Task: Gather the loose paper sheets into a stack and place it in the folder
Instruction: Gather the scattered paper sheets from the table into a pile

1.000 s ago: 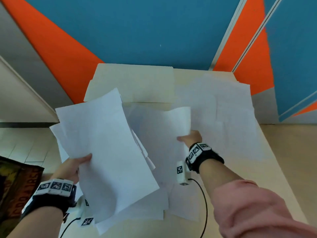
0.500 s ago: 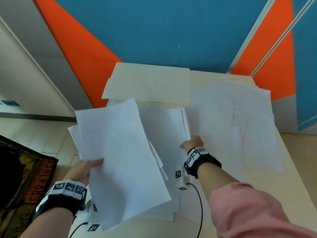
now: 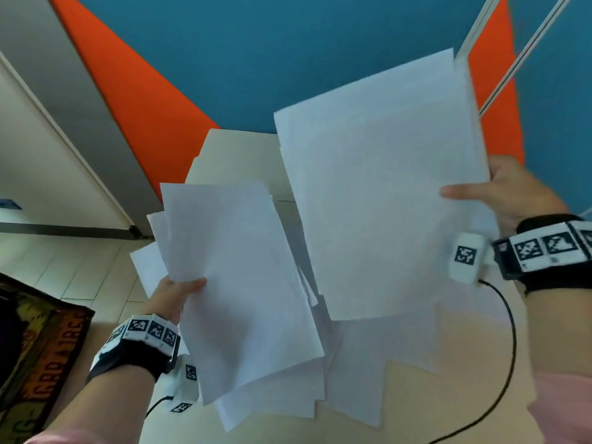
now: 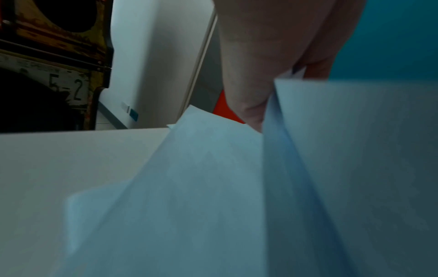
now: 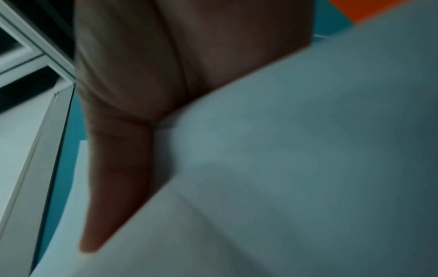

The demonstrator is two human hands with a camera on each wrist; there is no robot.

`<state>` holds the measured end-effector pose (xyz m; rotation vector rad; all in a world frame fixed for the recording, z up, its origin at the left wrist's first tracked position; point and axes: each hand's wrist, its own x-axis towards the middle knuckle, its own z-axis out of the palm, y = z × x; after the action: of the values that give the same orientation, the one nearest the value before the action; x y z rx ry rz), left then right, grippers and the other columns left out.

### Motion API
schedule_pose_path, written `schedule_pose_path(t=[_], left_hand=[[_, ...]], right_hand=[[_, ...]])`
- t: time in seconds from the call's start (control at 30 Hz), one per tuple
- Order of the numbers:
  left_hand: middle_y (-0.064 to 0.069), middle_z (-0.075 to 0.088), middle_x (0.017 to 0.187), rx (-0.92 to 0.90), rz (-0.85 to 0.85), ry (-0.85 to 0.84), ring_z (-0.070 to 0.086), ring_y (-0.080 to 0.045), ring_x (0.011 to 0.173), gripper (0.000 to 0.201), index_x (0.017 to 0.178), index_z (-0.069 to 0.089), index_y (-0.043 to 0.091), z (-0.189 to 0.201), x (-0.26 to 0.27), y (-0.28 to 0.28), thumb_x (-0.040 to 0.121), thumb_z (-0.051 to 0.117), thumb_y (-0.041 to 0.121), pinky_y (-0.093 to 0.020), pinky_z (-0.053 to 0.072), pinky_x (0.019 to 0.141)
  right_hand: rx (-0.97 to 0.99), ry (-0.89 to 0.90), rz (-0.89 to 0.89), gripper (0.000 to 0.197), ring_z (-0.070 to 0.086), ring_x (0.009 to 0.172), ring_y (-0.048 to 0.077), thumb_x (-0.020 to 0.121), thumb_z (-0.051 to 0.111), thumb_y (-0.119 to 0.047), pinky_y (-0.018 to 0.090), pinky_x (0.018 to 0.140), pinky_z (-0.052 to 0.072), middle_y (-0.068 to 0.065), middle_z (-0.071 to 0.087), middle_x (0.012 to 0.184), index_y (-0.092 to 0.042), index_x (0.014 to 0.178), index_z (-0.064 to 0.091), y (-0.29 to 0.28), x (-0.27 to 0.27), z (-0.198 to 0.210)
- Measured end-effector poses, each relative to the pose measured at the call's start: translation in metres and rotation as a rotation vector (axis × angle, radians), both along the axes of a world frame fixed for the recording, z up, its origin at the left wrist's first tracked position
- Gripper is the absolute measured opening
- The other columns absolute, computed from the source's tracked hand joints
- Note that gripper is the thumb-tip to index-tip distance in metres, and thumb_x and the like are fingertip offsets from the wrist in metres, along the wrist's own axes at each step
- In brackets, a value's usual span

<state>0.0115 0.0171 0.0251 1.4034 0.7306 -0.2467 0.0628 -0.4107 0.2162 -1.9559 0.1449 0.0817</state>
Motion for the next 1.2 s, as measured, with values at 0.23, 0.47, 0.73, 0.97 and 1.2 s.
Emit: schedule_pose_path(t=[0.23, 0.47, 0.73, 0.97, 1.2], left_hand=[[-0.017, 0.068, 0.100, -0.047, -0.154, -0.126, 0.065, -0.027, 0.083, 0.027, 0.110, 0.061, -0.003, 0.028, 0.010, -0.043, 0.083, 0.059, -0.005, -0.037, 0.052, 0.074], [-0.019, 0.066, 0.113, 0.001, -0.244, -0.118, 0.062, -0.014, 0.085, 0.026, 0.116, 0.059, 0.001, 0.041, -0.005, -0.043, 0.091, 0.051, 0.000, -0.018, 0.048, 0.070], [-0.007, 0.075, 0.091, -0.404, -0.237, -0.099, 0.073, -0.022, 0.076, 0.095, 0.110, 0.064, 0.012, 0.041, -0.026, 0.000, 0.030, 0.085, 0.059, -0.034, 0.055, 0.066], [-0.014, 0.070, 0.103, -0.105, -0.029, -0.020, 0.067, -0.027, 0.084, 0.037, 0.115, 0.058, 0.001, 0.033, -0.030, 0.023, 0.079, 0.065, 0.000, -0.030, 0.057, 0.056], [-0.008, 0.073, 0.093, -0.182, 0.000, -0.040, 0.072, -0.019, 0.069, 0.033, 0.111, 0.061, 0.011, 0.041, -0.037, 0.067, 0.079, 0.066, 0.021, -0.029, 0.057, 0.058]], right_hand=[[0.192, 0.174, 0.133, 0.084, 0.072, 0.069, 0.010, 0.029, 0.094, -0.026, 0.022, 0.061, 0.058, -0.001, 0.076, 0.083, -0.001, 0.104, 0.065, 0.057, 0.004, -0.041], [0.425, 0.429, 0.189, 0.110, 0.065, 0.102, 0.024, 0.023, 0.095, -0.023, 0.032, 0.077, 0.058, 0.012, 0.066, 0.115, -0.008, 0.124, 0.054, 0.111, -0.002, -0.123], [0.518, 0.436, 0.197, 0.116, 0.063, 0.109, 0.028, 0.021, 0.096, -0.029, 0.044, 0.093, 0.051, 0.014, 0.066, 0.119, -0.008, 0.127, 0.054, 0.148, -0.004, -0.150], [0.178, 0.283, 0.170, 0.045, 0.063, 0.097, 0.016, 0.075, 0.076, -0.025, 0.028, 0.081, 0.050, 0.003, 0.067, 0.109, -0.006, 0.112, 0.058, 0.201, -0.003, -0.142], [0.115, 0.128, 0.317, 0.018, 0.059, 0.078, 0.014, 0.095, 0.042, -0.014, 0.020, 0.067, 0.044, -0.002, 0.064, 0.092, -0.018, 0.112, 0.049, 0.244, -0.004, -0.128]])
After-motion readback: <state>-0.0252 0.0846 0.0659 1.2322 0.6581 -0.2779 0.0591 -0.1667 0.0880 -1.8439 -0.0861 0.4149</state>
